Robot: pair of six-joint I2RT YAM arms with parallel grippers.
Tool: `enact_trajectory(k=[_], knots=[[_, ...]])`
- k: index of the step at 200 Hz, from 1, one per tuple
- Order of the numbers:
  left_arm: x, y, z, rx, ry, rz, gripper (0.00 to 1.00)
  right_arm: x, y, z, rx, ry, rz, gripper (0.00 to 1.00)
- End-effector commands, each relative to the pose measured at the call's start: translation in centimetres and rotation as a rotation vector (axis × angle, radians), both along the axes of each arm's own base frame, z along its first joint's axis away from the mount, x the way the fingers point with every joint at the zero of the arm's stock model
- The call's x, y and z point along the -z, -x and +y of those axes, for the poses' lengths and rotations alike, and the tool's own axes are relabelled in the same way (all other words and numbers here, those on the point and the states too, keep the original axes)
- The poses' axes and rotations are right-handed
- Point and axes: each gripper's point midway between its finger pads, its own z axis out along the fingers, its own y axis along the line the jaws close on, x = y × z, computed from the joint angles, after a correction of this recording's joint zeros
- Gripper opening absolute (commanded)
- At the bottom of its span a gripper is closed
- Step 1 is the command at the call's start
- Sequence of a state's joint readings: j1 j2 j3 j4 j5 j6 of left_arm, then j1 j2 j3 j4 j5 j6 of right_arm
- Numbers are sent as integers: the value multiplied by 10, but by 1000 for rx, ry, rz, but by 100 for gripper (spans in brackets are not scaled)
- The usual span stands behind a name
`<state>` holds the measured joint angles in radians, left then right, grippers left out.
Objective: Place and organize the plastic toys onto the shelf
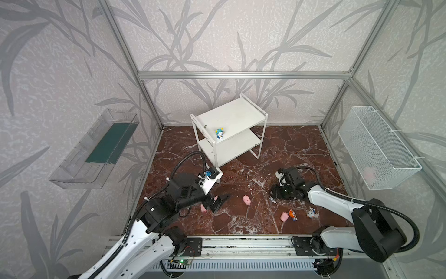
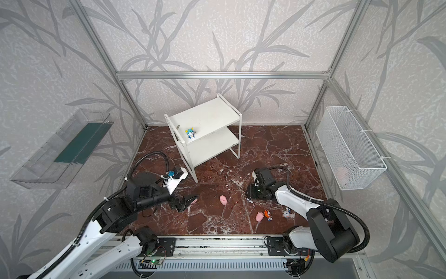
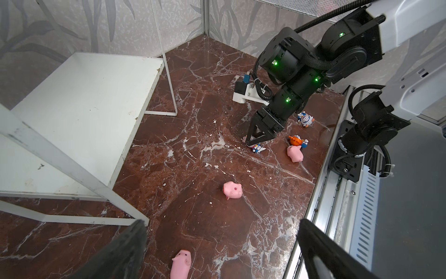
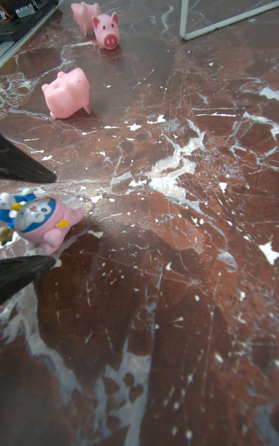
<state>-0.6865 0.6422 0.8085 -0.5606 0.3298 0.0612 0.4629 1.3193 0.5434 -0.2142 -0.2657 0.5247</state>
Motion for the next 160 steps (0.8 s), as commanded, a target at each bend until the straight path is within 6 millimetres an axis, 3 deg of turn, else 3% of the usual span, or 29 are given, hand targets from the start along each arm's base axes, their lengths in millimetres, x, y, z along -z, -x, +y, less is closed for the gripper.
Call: enact_trajectory(k=[1,105,160], knots=[[0,0,1,8,-9,-28,99,2,8,0,-4,-8,19,48],[-1,1,1,8,-4,-31,99,8,3,0,-6,7,26,38],[-1,1,2,3,-4,-32,99,-3,-5,6,-31,-2,-11,31]])
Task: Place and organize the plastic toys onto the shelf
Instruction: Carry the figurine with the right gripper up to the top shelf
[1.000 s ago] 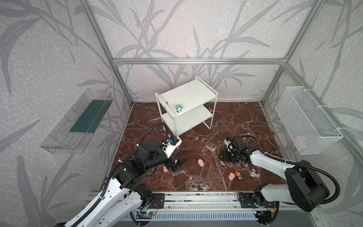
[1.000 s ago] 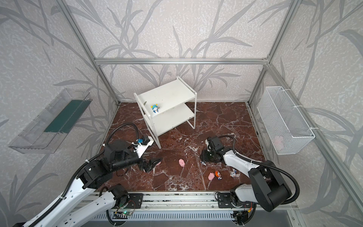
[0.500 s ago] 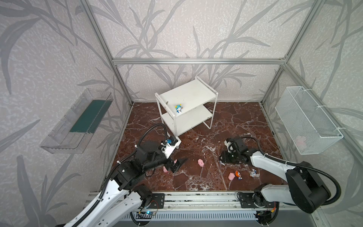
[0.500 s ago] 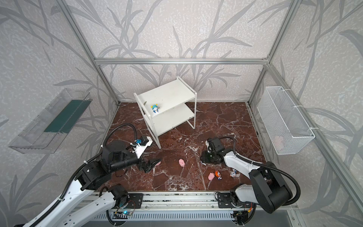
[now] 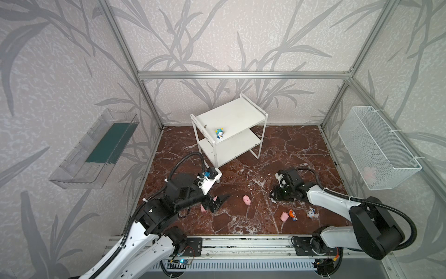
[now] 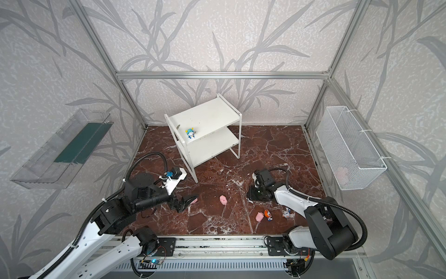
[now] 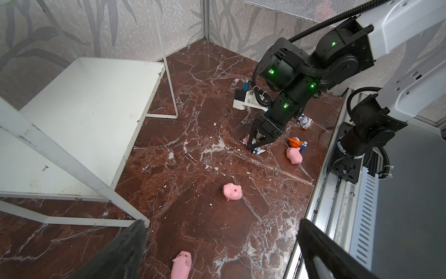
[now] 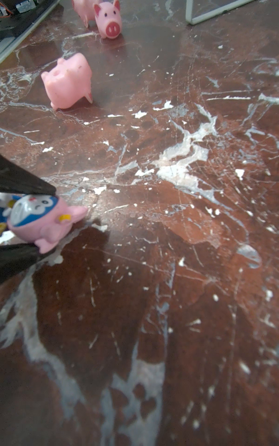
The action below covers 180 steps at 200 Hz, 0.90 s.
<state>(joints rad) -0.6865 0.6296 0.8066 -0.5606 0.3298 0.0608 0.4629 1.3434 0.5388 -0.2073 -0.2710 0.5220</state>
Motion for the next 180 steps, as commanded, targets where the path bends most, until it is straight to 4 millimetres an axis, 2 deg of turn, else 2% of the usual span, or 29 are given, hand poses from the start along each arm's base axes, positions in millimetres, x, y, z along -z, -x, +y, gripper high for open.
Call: enact_trajectory(k=[1,30,57,83,124,150,180], knots=[[1,-1,1,3,-12,-23,99,-10,-8,6,-29,-9,-34,31],[1,-1,1,1,-12,-25,99,-29,-18,16,-75,-58,-124,29],[2,-2,1,-3,-15,-24,99,-63,-29,32,-144,-145,-279,28],[3,-3,1,-5,-20,-21,99,-113,-38,51,-245,-226,-481,28],[2,-9,6,-49,-30,-31,99,-188,-37,79,-423,-349,-755,27],[2,-16,11,-97,-38,-44,99,-233,-37,94,-518,-374,-907,27],[-3,-28,19,-180,-26,-79,99,-284,-48,106,-566,-384,-1036,27]])
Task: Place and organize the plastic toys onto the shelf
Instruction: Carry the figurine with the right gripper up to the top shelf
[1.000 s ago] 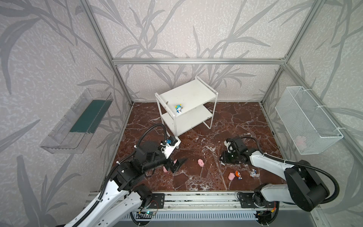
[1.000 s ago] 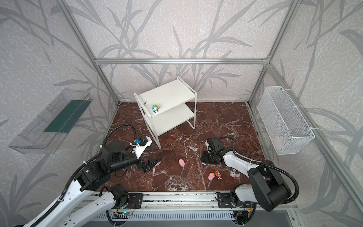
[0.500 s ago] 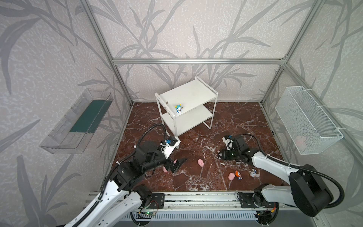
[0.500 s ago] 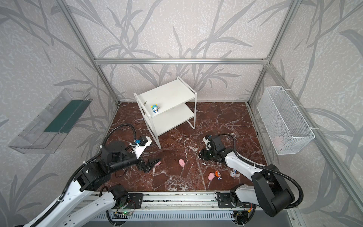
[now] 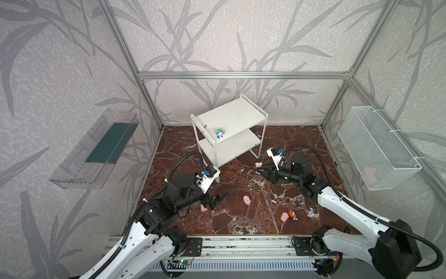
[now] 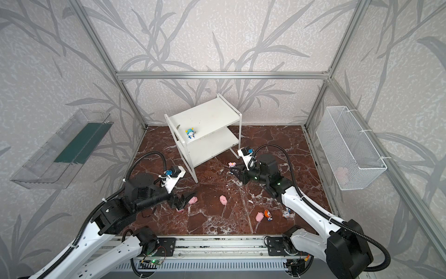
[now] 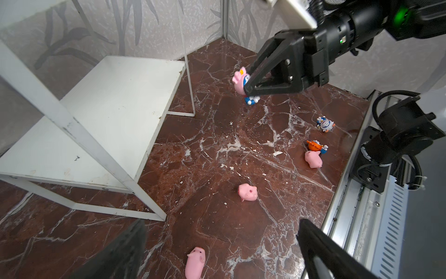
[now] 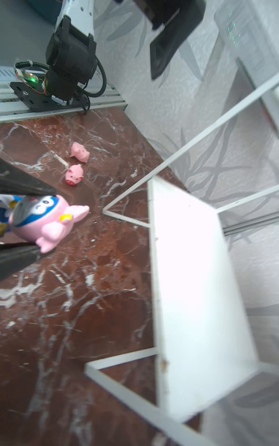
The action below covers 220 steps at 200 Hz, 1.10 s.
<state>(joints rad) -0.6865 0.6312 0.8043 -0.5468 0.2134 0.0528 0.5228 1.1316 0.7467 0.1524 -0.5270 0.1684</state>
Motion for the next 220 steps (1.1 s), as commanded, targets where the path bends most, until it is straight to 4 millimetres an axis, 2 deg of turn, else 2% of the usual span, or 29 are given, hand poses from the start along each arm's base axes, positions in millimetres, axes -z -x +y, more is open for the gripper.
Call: enact_trajectory(k=[1,24,51,83,120,148,168,187,220], knots=[[-3,-11,7,-73,2,-46,99,-61,-5,15,-76,-46,-199,27],[-10,-19,17,-145,18,-90,99,-94,-15,25,-100,-67,-251,27],[-20,-27,34,-244,28,-160,99,-122,-30,37,-113,-81,-291,27],[-40,-32,44,-298,58,-240,99,-143,-45,48,-127,-82,-316,27],[-68,-38,40,-289,38,-291,99,-160,-60,60,-146,-84,-337,27],[-89,-43,35,-270,24,-338,99,-164,-72,69,-159,-70,-347,27],[-101,-43,30,-250,34,-368,99,-160,-81,75,-171,-53,-351,27],[-105,-44,28,-241,50,-376,99,-154,-87,80,-183,-40,-355,27],[-98,-42,22,-212,48,-357,99,-147,-91,88,-222,-27,-356,27]])
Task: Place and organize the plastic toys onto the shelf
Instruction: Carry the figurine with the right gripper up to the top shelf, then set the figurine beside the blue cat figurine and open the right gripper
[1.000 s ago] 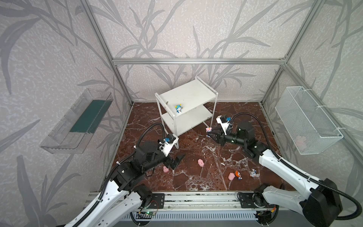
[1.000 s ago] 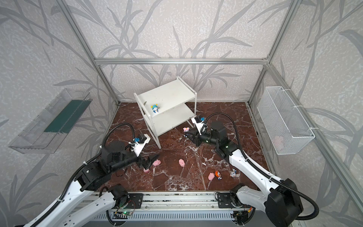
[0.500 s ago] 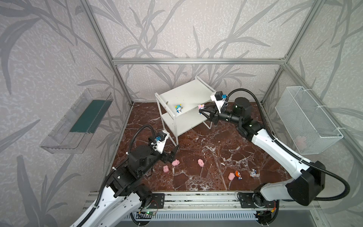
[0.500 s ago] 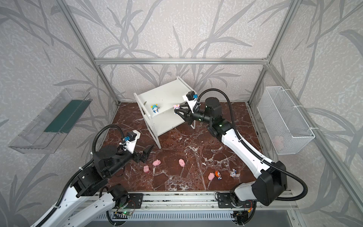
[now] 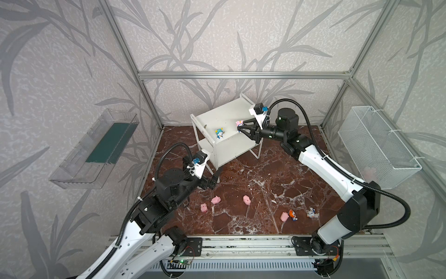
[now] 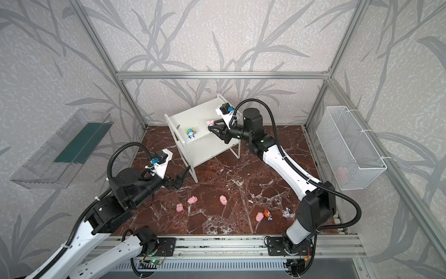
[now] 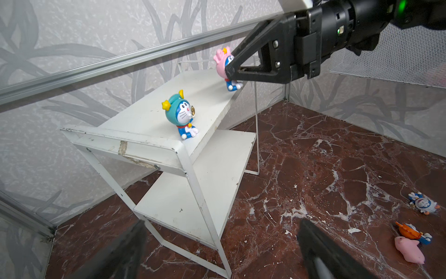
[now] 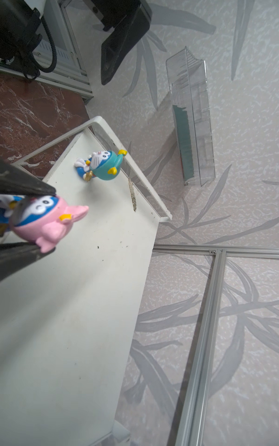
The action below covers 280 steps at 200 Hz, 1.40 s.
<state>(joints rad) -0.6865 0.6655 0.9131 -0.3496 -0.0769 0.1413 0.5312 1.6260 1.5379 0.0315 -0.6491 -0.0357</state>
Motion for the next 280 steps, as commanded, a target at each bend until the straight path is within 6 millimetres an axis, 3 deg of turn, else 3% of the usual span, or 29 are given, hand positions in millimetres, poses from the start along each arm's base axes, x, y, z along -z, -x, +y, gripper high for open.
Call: enact_trajectory(k=[1,74,78,155,280], knots=[[-11,3,-5,38,3,-39,99,-8,4,8,-57,4,-39,27],[8,9,-1,38,15,-16,99,-9,7,21,-137,-18,-52,27],[9,10,-1,37,15,-16,99,3,1,26,-141,-8,-30,27],[19,14,-2,60,4,-3,99,11,-10,44,-164,-15,-29,27],[25,14,-2,63,-10,1,99,26,-8,36,-133,36,-21,42]])
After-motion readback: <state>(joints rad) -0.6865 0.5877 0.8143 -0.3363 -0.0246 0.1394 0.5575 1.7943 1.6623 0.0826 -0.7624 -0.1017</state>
